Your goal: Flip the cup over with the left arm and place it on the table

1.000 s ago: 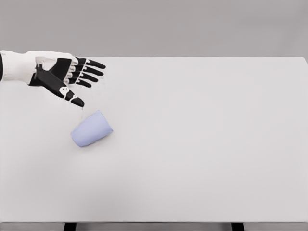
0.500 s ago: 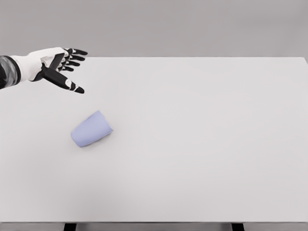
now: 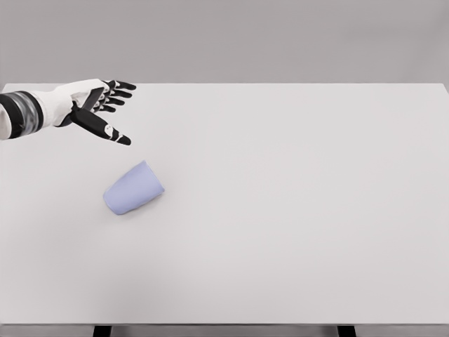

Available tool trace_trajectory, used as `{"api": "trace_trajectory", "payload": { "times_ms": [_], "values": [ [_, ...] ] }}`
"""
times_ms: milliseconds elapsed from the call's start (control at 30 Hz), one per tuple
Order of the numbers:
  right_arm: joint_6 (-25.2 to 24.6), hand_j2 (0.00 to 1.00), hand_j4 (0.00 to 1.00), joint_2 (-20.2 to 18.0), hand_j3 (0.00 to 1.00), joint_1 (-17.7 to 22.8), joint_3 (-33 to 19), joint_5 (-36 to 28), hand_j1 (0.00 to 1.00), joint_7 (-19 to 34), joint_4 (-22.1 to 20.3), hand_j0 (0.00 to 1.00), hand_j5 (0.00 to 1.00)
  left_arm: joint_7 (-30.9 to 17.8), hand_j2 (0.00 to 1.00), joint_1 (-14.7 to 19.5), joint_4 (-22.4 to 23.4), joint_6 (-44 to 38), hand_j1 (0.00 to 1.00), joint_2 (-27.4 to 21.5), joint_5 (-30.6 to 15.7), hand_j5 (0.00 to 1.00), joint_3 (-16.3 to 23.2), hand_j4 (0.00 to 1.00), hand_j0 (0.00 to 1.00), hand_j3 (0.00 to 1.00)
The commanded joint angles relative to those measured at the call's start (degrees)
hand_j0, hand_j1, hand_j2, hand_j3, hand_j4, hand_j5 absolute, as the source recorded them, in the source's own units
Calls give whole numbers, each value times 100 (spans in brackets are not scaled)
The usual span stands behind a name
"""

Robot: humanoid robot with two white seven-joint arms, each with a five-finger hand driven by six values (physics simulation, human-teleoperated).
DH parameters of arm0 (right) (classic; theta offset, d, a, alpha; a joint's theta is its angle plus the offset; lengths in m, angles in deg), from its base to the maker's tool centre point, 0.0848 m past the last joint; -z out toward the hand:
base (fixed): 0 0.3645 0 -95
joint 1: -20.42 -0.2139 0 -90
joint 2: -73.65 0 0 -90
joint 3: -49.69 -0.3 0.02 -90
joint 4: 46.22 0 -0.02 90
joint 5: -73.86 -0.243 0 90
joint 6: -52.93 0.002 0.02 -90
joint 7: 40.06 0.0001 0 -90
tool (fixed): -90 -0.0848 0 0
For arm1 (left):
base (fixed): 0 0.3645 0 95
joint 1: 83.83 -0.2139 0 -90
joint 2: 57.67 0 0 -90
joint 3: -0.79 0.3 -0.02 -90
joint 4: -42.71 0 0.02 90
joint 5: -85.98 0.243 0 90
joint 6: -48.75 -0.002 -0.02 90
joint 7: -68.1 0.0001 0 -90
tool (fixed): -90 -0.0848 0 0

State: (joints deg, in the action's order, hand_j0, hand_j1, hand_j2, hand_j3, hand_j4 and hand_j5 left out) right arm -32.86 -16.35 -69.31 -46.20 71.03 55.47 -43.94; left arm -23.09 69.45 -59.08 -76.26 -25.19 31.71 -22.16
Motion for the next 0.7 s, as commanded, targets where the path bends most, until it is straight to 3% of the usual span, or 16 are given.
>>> {"api": "trace_trajectory", "payload": {
  "times_ms": [0,300,667],
  "values": [
    [0,100,100,0,100,0,0,-7,100,1,0,100,100,13,100,0,1,1,100,-22,14,100,-7,100,100,100],
    [0,100,100,0,100,0,0,1,100,1,0,100,100,39,100,-466,1,1,100,4,92,100,10,100,100,100],
    [0,100,100,0,100,0,0,1,100,1,0,100,100,13,100,-606,1,1,100,207,14,100,37,100,100,100]
  ]
}}
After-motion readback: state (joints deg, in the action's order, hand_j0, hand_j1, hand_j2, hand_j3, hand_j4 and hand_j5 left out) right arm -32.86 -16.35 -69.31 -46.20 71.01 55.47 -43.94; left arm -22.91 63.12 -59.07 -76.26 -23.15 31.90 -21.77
